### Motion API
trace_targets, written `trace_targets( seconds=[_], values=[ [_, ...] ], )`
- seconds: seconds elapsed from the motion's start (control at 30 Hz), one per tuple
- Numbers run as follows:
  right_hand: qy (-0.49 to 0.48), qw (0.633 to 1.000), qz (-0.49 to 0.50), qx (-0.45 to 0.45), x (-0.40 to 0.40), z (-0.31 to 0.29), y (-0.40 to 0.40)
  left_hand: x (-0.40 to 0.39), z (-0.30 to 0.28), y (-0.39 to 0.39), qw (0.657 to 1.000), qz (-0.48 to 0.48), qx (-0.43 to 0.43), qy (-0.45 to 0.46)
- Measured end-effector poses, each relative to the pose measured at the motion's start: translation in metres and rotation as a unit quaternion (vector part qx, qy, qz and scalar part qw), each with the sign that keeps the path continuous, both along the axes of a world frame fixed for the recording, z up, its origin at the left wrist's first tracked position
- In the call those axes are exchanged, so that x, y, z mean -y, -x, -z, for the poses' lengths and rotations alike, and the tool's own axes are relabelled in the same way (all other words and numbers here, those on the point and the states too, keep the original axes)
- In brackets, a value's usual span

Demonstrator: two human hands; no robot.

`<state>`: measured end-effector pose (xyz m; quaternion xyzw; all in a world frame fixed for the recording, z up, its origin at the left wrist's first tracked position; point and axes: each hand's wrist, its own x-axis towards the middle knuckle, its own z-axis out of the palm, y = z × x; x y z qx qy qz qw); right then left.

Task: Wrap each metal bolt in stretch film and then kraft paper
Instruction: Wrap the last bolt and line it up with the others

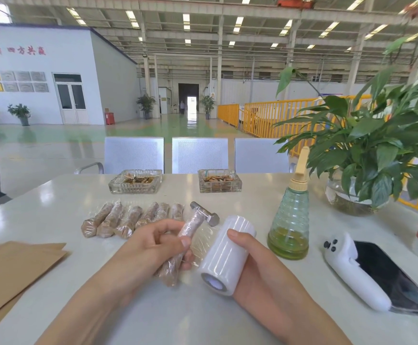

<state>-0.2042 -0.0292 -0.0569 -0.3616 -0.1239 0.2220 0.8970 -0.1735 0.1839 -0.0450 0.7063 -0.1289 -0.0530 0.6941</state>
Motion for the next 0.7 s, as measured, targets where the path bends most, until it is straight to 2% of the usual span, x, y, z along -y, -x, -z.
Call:
trace_targets(
  seconds=[0.17,0.4,0.53,0.63,0.7],
  values=[
    [0.008,1.0,-0.011,0.003,-0.005,-0.001,-0.003,0.006,0.003,0.001,0.998,-0.004,0.025,-0.055],
    [0.033,0.999,-0.002,0.02,-0.001,0.004,-0.002,0.018,0.007,0.003,0.999,0.009,0.036,-0.029],
    [0.051,0.998,0.012,0.023,-0.003,0.003,-0.003,0.02,0.006,0.009,0.995,-0.022,0.065,-0.076],
    [0.042,0.999,0.027,-0.001,-0.005,0.005,-0.007,0.025,0.004,0.003,0.995,-0.047,0.026,-0.086],
    [0.05,0.998,0.046,-0.011,-0.005,0.006,-0.01,0.021,0.005,0.003,0.998,-0.018,-0.052,-0.023]
  ],
)
